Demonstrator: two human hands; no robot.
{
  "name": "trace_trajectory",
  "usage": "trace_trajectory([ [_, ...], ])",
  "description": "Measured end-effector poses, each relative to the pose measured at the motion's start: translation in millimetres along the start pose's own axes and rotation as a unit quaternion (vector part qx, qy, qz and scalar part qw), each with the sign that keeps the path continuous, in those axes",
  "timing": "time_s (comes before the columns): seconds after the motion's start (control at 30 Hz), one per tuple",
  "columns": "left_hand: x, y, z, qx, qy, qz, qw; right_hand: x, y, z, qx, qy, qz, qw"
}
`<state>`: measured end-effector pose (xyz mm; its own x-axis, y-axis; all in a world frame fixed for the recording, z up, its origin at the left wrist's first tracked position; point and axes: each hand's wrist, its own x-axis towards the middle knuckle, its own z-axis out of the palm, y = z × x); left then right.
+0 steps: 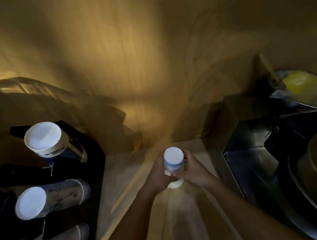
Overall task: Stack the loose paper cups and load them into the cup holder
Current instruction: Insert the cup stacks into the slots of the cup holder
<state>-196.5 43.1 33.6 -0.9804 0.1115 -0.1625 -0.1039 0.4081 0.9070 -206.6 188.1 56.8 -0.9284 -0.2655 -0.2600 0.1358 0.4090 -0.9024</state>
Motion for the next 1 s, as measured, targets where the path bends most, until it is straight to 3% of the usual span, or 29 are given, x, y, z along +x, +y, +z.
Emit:
trace_trajectory([
  [0.2,-0.3,-16.5,8.3,-0.044,-0.017,-0.053,0.997,3.6,9.8,8.6,-0.035,0.021,0.029,0.999],
  [0.37,-8.8,-11.5,7.4,-0.052,0.025,-0.047,0.997,-1.6,7.5,11.1,-0.032,0.066,0.012,0.997],
  [0.7,-48.1,35.9,-52.9,-0.026,0.111,0.027,0.993,-6.1,-51.4,14.9,-0.022,0.016,-0.130,0.991],
  [1.0,-139.4,94.5,-136.4,0.014,0.230,0.099,0.968,-34.1,-156.0,53.4,-0.029,-0.047,-0.283,0.957],
])
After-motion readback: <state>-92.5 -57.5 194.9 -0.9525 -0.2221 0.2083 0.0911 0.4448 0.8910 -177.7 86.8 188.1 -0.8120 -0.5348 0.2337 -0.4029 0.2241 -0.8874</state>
